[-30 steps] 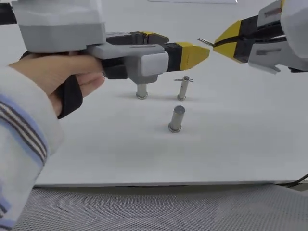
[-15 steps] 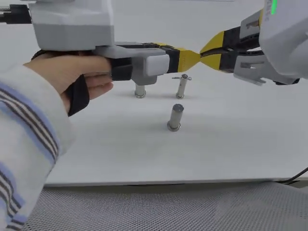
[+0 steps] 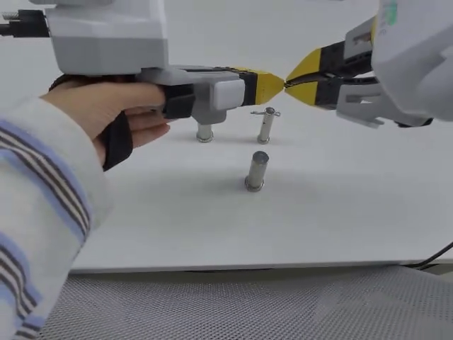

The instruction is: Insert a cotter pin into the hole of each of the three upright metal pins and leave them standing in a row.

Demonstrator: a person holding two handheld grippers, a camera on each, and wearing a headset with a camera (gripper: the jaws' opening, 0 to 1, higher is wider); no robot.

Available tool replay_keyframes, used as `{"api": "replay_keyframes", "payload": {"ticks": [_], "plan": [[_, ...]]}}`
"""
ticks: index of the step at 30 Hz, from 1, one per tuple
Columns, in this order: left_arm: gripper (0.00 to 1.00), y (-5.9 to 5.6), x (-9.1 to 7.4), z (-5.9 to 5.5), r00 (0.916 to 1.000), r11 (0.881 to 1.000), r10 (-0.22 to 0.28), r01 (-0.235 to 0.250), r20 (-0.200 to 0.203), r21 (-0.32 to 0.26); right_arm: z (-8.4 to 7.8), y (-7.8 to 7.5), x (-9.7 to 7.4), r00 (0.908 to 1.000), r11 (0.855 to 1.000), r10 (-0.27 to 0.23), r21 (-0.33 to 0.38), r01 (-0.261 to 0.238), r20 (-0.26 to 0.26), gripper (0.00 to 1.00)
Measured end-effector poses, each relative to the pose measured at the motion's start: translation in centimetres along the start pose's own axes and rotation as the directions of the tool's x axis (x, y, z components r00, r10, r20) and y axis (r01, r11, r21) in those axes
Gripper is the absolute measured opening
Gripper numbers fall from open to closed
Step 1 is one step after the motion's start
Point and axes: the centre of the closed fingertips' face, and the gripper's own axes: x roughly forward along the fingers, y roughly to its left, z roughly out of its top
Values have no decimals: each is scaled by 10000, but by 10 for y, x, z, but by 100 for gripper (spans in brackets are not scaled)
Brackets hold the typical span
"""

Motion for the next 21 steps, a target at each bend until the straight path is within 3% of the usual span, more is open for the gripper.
{"api": "replay_keyframes", "payload": {"ticks": [6,9,14,21], "plan": [[0,-1,-2,-3,9998,9999,-140,140,-124,7,2,4,1,10000,10000,76,9,-76,62,0],[0,0,-2,-3,10000,9991,-61,58,-64,-413,2,3,1,10000,10000,43,-3,-43,67,0],[0,-1,-2,-1,10000,9995,15,-15,12,-309,2,2,1,9998,9999,65,132,-67,166,0],[0,-3,-4,-1,10000,9992,-62,61,-20,-385,5,3,-1,9976,9981,140,586,-180,681,0]]}}
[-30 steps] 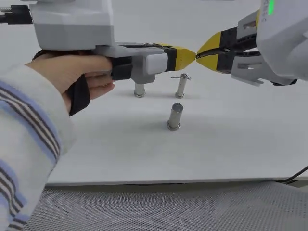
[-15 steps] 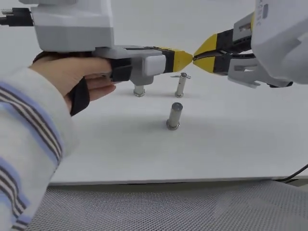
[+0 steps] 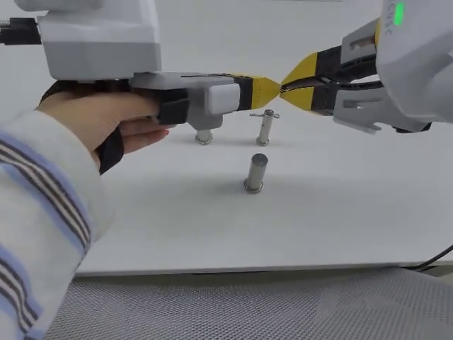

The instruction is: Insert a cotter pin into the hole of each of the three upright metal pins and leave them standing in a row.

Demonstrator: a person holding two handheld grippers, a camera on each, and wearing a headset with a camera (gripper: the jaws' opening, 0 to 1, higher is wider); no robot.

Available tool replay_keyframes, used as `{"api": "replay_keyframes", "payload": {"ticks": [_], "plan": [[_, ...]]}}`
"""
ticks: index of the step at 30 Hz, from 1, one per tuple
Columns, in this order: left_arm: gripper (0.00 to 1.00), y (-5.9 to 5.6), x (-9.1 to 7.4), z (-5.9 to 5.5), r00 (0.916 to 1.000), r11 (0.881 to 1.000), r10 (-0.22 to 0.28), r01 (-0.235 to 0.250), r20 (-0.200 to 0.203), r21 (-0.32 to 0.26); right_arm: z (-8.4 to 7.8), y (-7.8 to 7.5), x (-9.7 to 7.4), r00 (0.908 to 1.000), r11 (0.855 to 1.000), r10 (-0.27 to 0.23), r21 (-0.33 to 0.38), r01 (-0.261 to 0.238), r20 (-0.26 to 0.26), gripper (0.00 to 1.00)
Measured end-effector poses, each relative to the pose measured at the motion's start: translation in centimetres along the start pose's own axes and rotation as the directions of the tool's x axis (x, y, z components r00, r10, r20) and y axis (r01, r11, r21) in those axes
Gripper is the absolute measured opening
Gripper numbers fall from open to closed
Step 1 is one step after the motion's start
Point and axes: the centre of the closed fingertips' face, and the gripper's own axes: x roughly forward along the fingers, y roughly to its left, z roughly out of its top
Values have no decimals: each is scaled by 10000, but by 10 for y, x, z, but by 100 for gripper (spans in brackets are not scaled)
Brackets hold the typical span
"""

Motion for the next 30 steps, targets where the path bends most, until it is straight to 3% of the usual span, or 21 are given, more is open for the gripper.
{"api": "replay_keyframes", "payload": {"ticks": [6,11,16,19,20,23,26,27,28,30], "plan": [[0,2,-2,-4,9998,9997,44,-39,-187,239,-5,0,1,9999,9999,25,104,-23,-131,4],[0,1,-5,-7,9996,9975,36,-16,-291,701,-7,4,2,9983,9933,544,1013,-564,233,9],[0,-2,-9,-7,9995,9905,-128,168,-301,1366,-13,14,3,9935,9755,1093,1886,-1133,311,12],[0,-5,-12,-8,9991,9830,-256,311,-327,1807,-17,20,5,9868,9536,1484,2549,-1601,647,11],[0,-6,-13,-7,9989,9782,-339,395,-310,2039,-17,20,6,9854,9485,1521,2691,-1673,768,11],[0,-10,-16,-8,9983,9669,-483,552,-337,2490,-14,24,6,9744,9145,1841,3410,-2179,1289,11],[0,-14,-17,-8,9967,9512,-735,800,-331,2982,-15,23,7,9714,9057,1869,3572,-2282,1467,9],[0,-17,-17,-7,9955,9338,-886,945,-329,3451,-15,23,7,9702,9002,1847,3691,-2309,1567,8],[0,-19,-18,-8,9949,9265,-952,1011,-341,3625,-14,23,8,9682,8933,1872,3811,-2382,1662,8],[0,-21,-18,-10,9943,9206,-987,1070,-414,3757,-12,24,7,9630,8824,1913,3964,-2533,1897,7]]}}
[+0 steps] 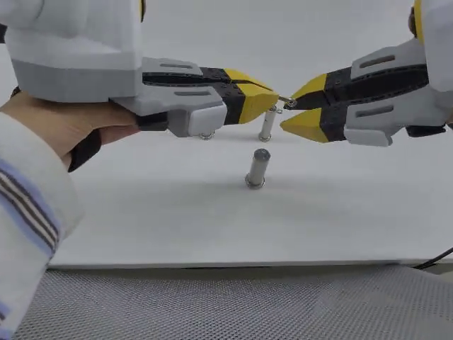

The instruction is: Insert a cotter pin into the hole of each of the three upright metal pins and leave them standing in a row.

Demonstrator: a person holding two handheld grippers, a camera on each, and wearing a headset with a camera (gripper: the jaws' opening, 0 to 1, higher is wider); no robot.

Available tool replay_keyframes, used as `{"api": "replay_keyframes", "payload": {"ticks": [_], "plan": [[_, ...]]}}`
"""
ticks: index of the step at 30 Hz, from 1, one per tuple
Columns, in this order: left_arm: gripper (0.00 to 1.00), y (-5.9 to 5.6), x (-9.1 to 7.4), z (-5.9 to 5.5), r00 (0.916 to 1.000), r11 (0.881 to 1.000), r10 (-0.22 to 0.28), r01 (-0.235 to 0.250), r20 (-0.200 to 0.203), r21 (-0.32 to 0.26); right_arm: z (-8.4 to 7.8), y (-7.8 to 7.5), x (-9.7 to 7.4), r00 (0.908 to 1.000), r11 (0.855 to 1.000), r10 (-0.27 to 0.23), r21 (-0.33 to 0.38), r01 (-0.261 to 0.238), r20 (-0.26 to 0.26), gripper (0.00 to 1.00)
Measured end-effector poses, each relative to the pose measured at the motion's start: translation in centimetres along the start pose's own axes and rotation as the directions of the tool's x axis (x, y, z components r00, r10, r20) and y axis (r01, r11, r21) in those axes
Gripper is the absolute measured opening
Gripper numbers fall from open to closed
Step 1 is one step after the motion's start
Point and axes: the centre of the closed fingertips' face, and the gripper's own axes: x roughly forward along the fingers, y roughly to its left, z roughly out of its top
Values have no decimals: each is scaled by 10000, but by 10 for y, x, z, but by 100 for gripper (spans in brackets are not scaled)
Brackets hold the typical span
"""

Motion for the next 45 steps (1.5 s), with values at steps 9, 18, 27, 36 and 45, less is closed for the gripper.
{"api": "replay_keyframes", "payload": {"ticks": [9,18,27,36,45], "plan": [[0,-13,1,-4,9983,9885,-558,576,-169,1402,2,11,1,9991,9991,399,127,-401,162,4],[0,-19,2,-12,9951,9825,-792,879,-588,1642,-2,21,1,9971,9971,764,-60,-764,-18,0],[0,-20,-1,-20,9891,9736,-1043,1229,-1038,1924,-3,26,0,9942,9941,1059,-227,-1063,-198,0],[0,-19,1,-32,9839,9711,-919,1227,-1534,2048,-8,33,-1,9913,9927,1084,-455,-1120,-751,0],[13,-11,2,-44,9813,9753,-395,788,-1883,2062,-26,25,-4,9878,9966,732,-284,-778,-1377,0]]}}
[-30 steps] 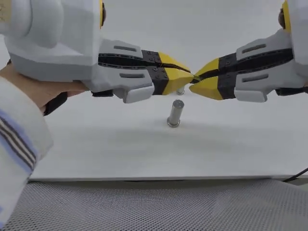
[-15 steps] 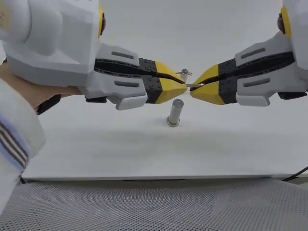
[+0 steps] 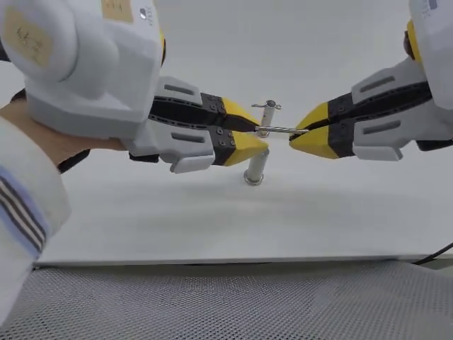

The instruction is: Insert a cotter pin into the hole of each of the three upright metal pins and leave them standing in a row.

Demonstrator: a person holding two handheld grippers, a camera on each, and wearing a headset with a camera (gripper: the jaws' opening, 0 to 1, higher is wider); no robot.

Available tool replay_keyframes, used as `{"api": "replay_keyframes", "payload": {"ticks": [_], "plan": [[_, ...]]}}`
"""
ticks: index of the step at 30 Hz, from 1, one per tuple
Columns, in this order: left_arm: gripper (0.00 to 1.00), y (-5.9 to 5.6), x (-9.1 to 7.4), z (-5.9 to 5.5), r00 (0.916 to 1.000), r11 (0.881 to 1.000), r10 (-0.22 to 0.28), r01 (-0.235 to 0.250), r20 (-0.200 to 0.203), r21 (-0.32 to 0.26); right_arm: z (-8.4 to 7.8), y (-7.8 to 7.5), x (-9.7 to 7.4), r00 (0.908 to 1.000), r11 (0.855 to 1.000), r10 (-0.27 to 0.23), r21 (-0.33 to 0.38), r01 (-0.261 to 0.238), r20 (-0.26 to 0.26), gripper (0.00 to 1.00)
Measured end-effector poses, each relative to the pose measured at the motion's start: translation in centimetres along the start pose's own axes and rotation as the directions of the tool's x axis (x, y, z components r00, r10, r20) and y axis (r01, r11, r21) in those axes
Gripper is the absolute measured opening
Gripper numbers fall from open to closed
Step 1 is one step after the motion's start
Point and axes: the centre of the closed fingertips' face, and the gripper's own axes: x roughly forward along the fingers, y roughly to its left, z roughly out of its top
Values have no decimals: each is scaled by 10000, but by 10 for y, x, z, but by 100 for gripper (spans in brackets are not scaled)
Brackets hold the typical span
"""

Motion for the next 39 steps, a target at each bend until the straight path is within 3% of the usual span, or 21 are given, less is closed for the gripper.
{"api": "replay_keyframes", "payload": {"ticks": [2,9,12,17,28,39], "plan": [[14,6,2,-6,9999,10000,43,-44,-110,-75,-7,-3,-1,9997,9998,-128,114,131,-230,0],[15,9,9,-11,9991,9998,115,-122,-400,-165,-32,-7,1,9953,9980,-292,534,343,-926,0],[14,9,13,-13,9986,9997,32,-45,-532,-234,-43,-7,2,9915,9964,-316,738,411,-1262,0],[21,8,21,-19,9953,10000,-22,15,-966,-73,-55,-7,6,9880,9943,-322,960,470,-1509,0],[22,14,31,-32,9896,9999,-129,138,-1434,52,-57,-6,15,9905,9932,-111,1132,268,-1374,0],[16,19,34,-43,9847,9996,-172,211,-1732,206,-59,-7,21,9910,9929,79,1190,81,-1334,0]]}}
